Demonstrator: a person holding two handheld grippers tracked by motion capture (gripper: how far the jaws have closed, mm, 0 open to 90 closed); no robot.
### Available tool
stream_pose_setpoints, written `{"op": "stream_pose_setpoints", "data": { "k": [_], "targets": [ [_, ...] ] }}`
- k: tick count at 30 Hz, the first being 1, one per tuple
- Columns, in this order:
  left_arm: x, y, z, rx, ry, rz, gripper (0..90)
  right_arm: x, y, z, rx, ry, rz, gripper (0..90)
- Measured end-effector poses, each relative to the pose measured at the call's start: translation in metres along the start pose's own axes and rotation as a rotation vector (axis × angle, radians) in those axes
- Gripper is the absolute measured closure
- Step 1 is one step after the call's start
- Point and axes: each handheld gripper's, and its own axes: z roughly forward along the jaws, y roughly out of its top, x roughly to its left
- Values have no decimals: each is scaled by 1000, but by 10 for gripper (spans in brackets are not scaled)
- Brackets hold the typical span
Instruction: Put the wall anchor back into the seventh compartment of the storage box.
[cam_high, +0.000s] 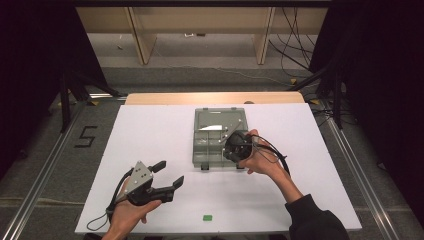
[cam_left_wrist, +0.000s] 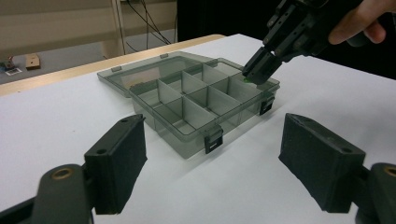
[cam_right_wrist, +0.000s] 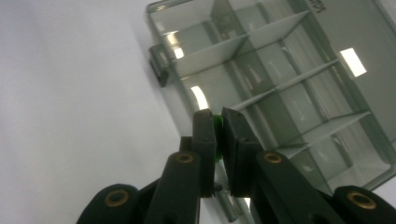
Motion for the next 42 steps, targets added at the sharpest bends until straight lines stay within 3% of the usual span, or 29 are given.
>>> {"op": "stream_pose_setpoints", "data": {
  "k": [2,4,9,15,17,18,23,27,33,38,42],
  "targets": [
    [0,0,0,3,-2,5,220,-3,0,2,-2,-7,9,844],
    [-1,0,0,0,4,-15,220,-5,-1,4,-1,-18,15,844],
    [0,0,0,-8,-2,1,220,-11,-2,9,0,-35,24,844],
    [1,1,-1,-7,-3,8,220,-15,-3,15,2,-40,31,842],
    [-1,0,-1,-4,3,-15,220,-15,-4,18,4,-36,36,842],
    [0,1,-1,-6,-5,6,220,-16,-5,20,4,-34,35,841],
    [0,1,-1,-6,-6,5,220,-16,-6,26,13,-33,36,835],
    [0,1,-1,-2,-6,7,220,-17,-6,27,14,-31,60,746],
    [0,1,-1,-3,-4,6,219,-14,-2,17,-36,-44,92,479],
    [0,1,-1,-4,-4,6,219,1,-2,4,-67,-51,64,337],
    [0,1,-1,-5,-4,5,219,13,-5,-4,-97,-39,34,289]
  ]
}}
